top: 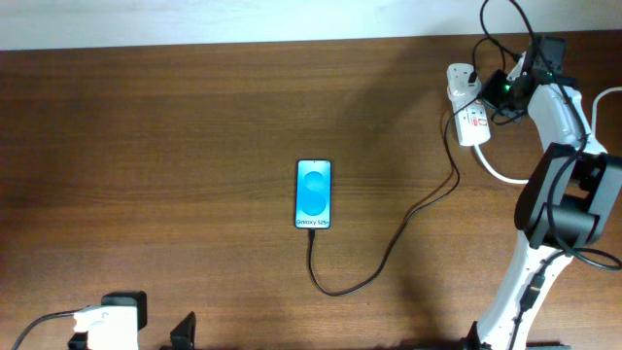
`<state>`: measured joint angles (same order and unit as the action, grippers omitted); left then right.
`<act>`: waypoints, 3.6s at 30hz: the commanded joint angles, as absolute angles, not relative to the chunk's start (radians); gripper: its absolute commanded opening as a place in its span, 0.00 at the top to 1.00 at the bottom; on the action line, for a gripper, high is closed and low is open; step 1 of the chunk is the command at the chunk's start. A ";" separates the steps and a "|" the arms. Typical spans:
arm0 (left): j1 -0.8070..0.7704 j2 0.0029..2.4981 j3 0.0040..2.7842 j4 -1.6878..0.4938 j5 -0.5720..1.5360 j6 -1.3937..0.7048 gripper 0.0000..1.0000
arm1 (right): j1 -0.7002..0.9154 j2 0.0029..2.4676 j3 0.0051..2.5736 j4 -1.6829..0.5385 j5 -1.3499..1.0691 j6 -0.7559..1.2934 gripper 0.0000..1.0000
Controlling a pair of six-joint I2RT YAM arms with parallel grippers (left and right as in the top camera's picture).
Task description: Plug charger to phone and switch on socket
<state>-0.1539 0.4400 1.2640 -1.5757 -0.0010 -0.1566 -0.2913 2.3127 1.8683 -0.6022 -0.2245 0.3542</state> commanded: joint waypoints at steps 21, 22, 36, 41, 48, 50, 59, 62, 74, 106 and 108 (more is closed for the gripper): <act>-0.154 0.435 1.260 -1.576 -0.004 -0.152 0.01 | -0.253 2.369 1.883 -0.530 -0.232 0.292 0.96; -0.154 0.435 1.260 -1.576 -0.004 -0.152 0.01 | -0.253 2.369 1.883 -0.530 -0.232 0.292 0.96; -0.154 0.435 1.260 -1.576 -0.004 -0.152 0.01 | -0.248 2.405 1.883 -0.558 -0.232 0.291 0.96; -0.154 0.435 1.260 -1.576 -0.004 -0.152 0.01 | -0.247 2.420 1.883 -0.581 -0.238 0.268 0.96; -0.154 0.435 1.260 -1.576 -0.004 -0.152 0.01 | -0.240 2.430 1.883 -0.614 -0.261 0.257 0.96; -0.154 0.435 1.260 -1.576 -0.004 -0.152 0.01 | -0.230 2.431 1.881 -0.625 -0.255 0.258 0.96; -0.154 0.435 1.260 -1.576 -0.004 -0.152 0.01 | -0.189 2.448 1.844 -0.617 -0.227 0.258 0.96; -0.154 0.435 1.260 -1.576 -0.004 -0.152 0.01 | -0.179 2.459 1.844 -0.611 -0.228 0.258 0.96; -0.154 0.435 1.260 -1.576 -0.004 -0.152 0.01 | -0.209 2.402 1.847 -0.738 -0.065 0.270 0.96; -0.154 0.435 1.260 -1.576 -0.004 -0.152 0.01 | -0.181 1.356 1.847 -1.511 -0.044 0.270 0.96; -0.154 0.435 1.260 -1.576 -0.004 -0.152 0.01 | -0.168 1.307 1.847 -1.560 -0.044 0.270 0.96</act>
<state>-0.1539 0.4400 1.2633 -1.5753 -0.0010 -0.1566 -0.1902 1.3769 1.8427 -1.5204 -0.0494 0.2729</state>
